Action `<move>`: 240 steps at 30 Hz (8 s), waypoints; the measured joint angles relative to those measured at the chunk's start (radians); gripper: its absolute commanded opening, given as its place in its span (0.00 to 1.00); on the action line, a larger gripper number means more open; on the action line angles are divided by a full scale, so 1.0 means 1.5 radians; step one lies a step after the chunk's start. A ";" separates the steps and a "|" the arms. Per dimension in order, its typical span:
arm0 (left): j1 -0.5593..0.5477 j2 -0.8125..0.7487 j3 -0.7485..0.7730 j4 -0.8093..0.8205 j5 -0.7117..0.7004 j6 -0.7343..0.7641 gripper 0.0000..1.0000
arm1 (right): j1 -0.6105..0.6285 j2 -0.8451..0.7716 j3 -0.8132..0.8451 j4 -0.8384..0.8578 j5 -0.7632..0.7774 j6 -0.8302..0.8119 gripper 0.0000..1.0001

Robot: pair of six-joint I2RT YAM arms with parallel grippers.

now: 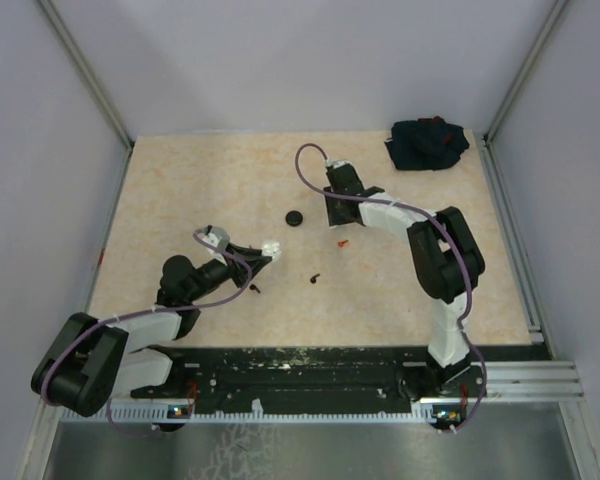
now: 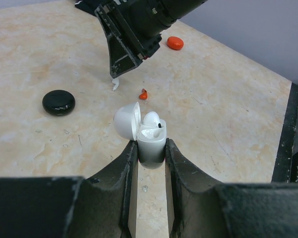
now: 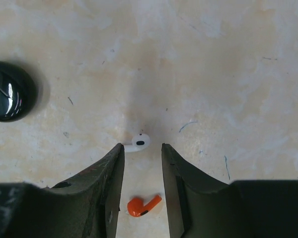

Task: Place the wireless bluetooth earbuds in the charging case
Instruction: Pick up the earbud from the center of the board, then place the earbud in the charging case, then close the charging case.

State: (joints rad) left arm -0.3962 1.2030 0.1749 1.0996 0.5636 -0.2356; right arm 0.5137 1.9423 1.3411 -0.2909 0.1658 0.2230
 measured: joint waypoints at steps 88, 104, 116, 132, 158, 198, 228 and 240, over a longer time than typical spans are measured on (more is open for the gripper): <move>-0.040 -0.059 0.084 0.042 0.183 -0.039 0.00 | 0.498 -0.517 -0.333 0.316 0.139 -0.528 0.14; -0.054 -0.072 0.084 -0.012 0.163 -0.002 0.00 | 0.530 -0.516 -0.341 0.394 0.233 -0.614 0.14; -0.055 -0.071 0.084 0.011 0.163 -0.033 0.00 | 0.535 -0.490 -0.342 0.382 0.255 -0.621 0.14; -0.055 -0.056 0.084 0.043 0.159 -0.088 0.00 | 0.537 -0.487 -0.345 0.387 0.260 -0.628 0.15; -0.057 -0.050 0.082 0.035 0.142 -0.113 0.00 | 0.538 -0.477 -0.292 0.294 0.237 -0.508 0.36; -0.057 0.019 0.096 0.152 0.278 -0.150 0.00 | 0.090 -0.504 -0.173 0.016 -0.566 -0.069 0.85; -0.061 0.046 0.127 0.101 0.252 -0.139 0.00 | 0.082 -0.458 -0.173 0.047 -0.739 -0.049 0.66; -0.061 0.042 0.132 0.080 0.260 -0.140 0.00 | 0.083 -0.508 -0.194 -0.027 -0.626 -0.174 0.65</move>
State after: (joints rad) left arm -0.4877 1.2659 0.3737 1.2201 0.9535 -0.4454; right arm 0.6376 1.1809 1.0504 -0.3309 -0.7738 -0.0383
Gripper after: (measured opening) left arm 0.287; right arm 0.660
